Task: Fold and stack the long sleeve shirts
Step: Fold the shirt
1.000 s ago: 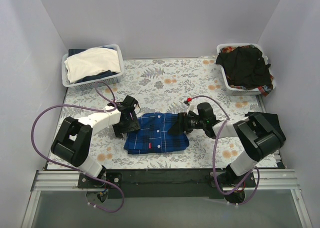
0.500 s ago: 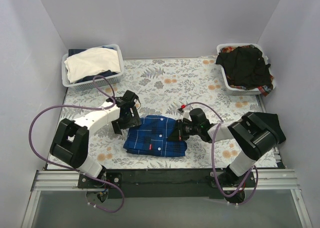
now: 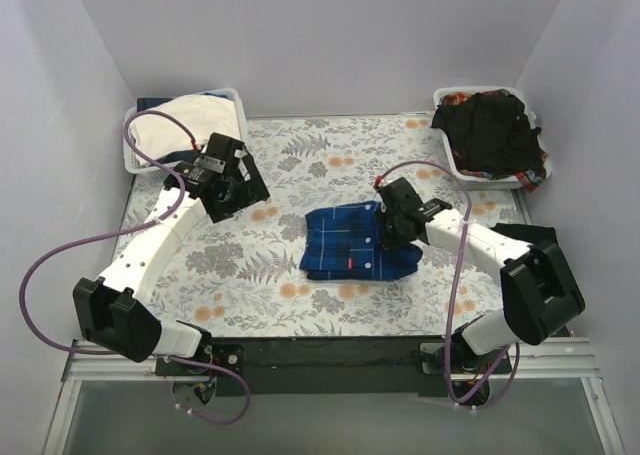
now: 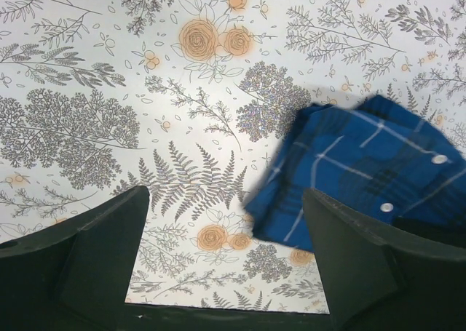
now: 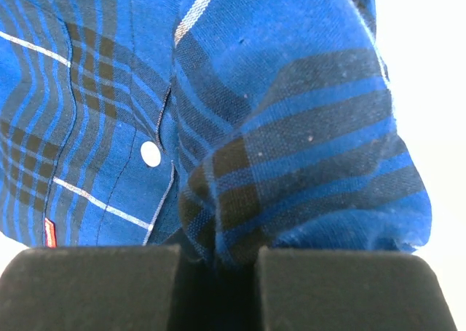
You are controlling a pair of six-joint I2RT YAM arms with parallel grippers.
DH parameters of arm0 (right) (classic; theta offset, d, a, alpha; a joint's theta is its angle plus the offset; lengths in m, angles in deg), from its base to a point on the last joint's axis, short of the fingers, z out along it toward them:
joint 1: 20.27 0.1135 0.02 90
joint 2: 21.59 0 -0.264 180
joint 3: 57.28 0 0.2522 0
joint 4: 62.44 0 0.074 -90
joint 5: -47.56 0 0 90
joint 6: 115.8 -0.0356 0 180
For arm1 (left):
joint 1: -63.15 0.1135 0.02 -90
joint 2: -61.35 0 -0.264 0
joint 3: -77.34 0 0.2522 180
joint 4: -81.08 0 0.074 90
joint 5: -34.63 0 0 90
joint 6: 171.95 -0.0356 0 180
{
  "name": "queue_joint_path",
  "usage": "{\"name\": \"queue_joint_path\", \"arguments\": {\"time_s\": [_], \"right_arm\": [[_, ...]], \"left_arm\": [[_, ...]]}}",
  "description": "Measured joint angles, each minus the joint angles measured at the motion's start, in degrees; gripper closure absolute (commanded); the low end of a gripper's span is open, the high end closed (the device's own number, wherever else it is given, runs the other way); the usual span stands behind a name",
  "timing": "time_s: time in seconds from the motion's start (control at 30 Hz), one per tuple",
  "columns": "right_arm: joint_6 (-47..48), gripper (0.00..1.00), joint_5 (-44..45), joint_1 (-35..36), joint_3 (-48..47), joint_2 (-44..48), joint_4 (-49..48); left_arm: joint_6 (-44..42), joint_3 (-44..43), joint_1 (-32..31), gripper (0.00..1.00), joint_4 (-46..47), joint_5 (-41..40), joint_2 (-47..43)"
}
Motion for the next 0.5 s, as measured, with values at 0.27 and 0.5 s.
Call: {"name": "queue_joint_path", "arguments": {"time_s": [0.27,0.5], "right_arm": [[10.0,0.99,27.8,0.0,-15.3,3.8,18.3],[19.4,0.99,54.9,5.1,-21.2,3.4,20.6]], "left_arm": [[-1.2,-0.2,1.7,0.13,-0.2,2.4,-0.1],[-1.7,-0.2,2.9,0.12,0.0,4.1,-0.4]]}}
